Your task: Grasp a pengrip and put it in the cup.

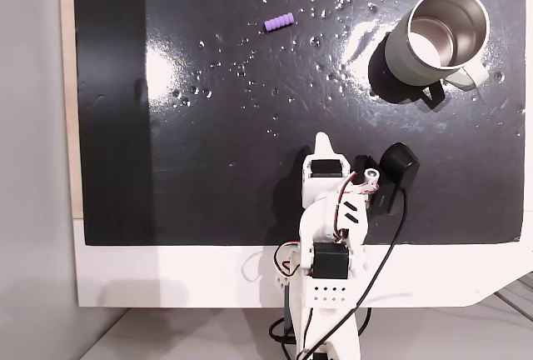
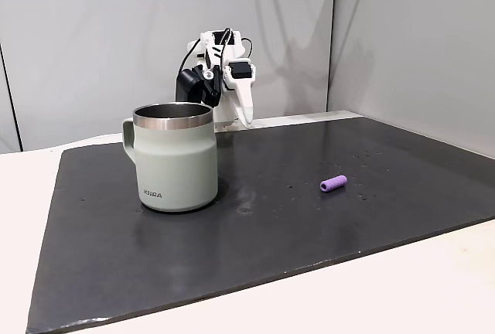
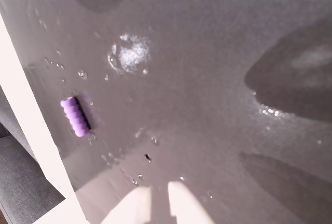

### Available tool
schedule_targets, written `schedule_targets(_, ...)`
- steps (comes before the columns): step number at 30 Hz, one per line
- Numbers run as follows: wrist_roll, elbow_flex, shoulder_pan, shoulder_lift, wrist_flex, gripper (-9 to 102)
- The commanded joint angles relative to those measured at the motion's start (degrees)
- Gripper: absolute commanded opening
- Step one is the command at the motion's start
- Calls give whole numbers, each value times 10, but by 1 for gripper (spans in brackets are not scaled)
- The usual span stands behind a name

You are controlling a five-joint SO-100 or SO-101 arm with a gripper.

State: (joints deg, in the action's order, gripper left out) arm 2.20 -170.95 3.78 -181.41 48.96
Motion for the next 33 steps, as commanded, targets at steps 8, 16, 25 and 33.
schedule_targets(8,3,2,-4,-6,-24,0)
schedule_targets(16,0,2,-4,-7,-29,0)
schedule_targets(25,28,109,-40,53,-12,0)
schedule_targets(33,3,397,-72,393,-25,0)
